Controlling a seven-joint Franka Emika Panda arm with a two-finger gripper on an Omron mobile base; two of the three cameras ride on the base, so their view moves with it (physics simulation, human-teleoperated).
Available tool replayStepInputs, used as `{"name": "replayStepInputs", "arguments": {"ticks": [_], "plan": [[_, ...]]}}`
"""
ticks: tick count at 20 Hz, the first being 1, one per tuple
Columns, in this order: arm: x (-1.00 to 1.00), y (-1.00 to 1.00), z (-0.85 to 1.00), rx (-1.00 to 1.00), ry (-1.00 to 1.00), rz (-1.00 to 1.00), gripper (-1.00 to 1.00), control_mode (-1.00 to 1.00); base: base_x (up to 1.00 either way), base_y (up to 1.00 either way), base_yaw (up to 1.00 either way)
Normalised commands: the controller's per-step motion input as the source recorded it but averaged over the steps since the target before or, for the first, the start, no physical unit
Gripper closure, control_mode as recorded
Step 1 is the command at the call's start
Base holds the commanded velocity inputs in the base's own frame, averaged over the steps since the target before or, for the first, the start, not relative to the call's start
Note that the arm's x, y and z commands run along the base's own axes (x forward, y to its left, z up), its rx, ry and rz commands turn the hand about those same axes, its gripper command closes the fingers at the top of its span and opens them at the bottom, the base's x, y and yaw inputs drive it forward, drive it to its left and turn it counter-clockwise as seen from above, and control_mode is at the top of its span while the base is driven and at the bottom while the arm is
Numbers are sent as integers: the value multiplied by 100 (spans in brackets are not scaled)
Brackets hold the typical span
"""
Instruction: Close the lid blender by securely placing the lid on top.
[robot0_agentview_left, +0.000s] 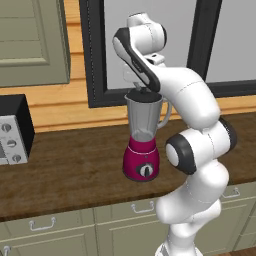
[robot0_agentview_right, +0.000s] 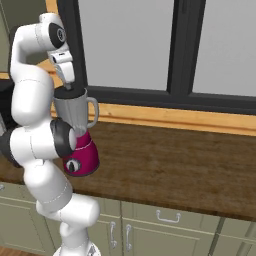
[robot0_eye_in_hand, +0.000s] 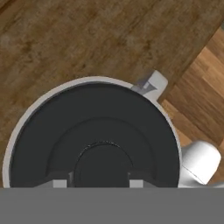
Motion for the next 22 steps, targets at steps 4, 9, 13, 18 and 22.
{"name": "replayStepInputs", "arguments": {"ticks": [4, 9, 13, 18, 22], "plan": [[-1, 0, 9, 2, -7, 0, -100, -100, 0, 0, 0], [-37, 0, 12, 8, -20, 0, -100, -100, 0, 0, 0], [-97, -40, -1, 15, -37, 0, -100, -100, 0, 0, 0], [-100, -98, -50, 11, -35, 0, -100, -100, 0, 0, 0], [-100, -100, -90, 0, -20, 0, -100, -100, 0, 0, 0]]}}
